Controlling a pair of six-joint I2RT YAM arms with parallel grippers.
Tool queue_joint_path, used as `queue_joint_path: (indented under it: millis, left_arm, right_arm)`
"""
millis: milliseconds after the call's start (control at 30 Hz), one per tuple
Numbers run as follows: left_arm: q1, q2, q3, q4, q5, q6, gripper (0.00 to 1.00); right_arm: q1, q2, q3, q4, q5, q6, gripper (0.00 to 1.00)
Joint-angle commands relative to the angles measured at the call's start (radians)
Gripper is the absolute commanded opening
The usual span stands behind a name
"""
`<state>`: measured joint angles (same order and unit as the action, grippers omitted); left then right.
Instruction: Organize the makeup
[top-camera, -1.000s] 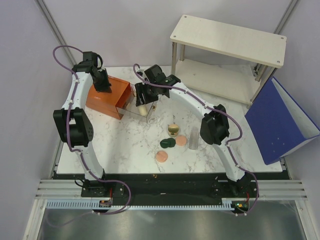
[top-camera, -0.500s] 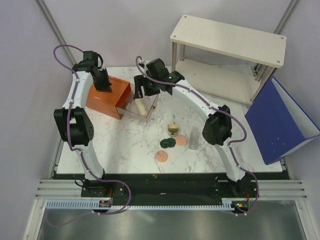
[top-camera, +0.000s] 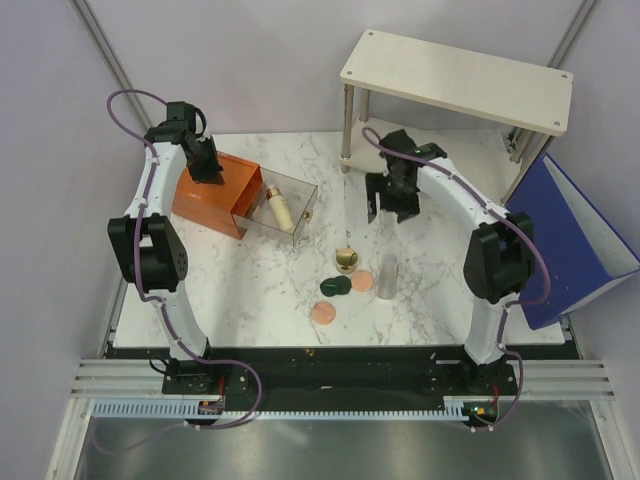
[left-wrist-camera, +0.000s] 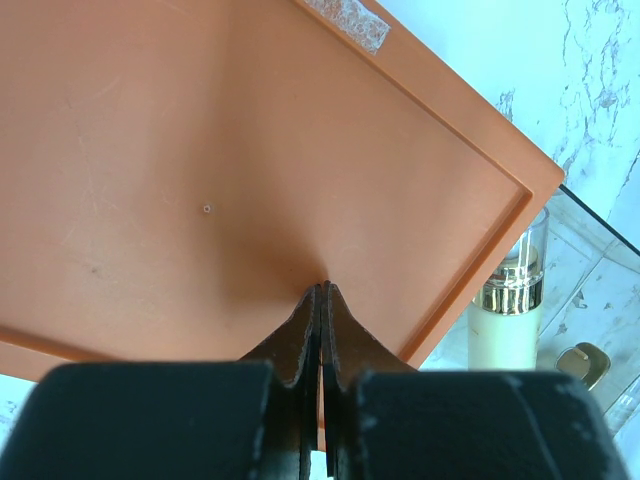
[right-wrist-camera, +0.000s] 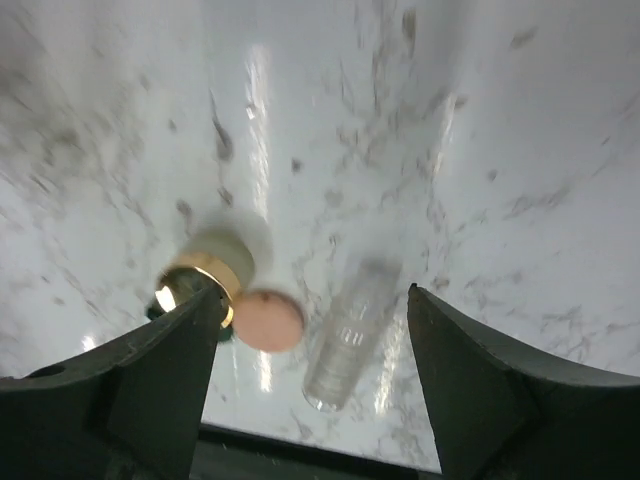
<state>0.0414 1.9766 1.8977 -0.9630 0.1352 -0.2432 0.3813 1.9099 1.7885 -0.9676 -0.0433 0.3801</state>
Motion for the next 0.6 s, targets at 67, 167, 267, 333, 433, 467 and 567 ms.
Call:
queue_joint_path:
  millis: [67,167,267,333,433,467,567]
  left_arm:
    - [-0.008,0.076,-0.051,-0.097,-0.013,0.021,0.02]
    - [-0.009,0.071,-0.063,-0.097,-0.011,0.021,0.02]
    - [-0.009,0.070,-0.071,-0.095,-0.011,0.027,0.02]
    - [-0.009,0.068,-0.072,-0.095,-0.011,0.031,0.02]
    - [-0.009,0.065,-0.071,-0.095,-0.014,0.035,0.02]
    - [-0.009,0.065,-0.072,-0.095,-0.016,0.036,0.02]
    - [-0.009,0.062,-0.074,-0.097,-0.017,0.036,0.02]
  right_arm:
    - [0.047,0.051,-0.214,-0.232,-0.124,-0.079,0.81]
    - [0.047,0.060,-0.256,-0.238,-0.116,-0.081,0.79]
    - [0.047,0.072,-0.284,-0.232,-0.104,-0.086,0.75]
    - [0.047,0.084,-0.300,-0.206,-0.102,-0.089,0.72]
    - [0.047,0.104,-0.340,-0.149,-0.113,-0.086,0.63]
    - [0.047,0.112,-0.345,-0.137,-0.110,-0.081,0.62]
    - [0.045,0.139,-0.350,-0.089,-0.122,-0.083,0.57]
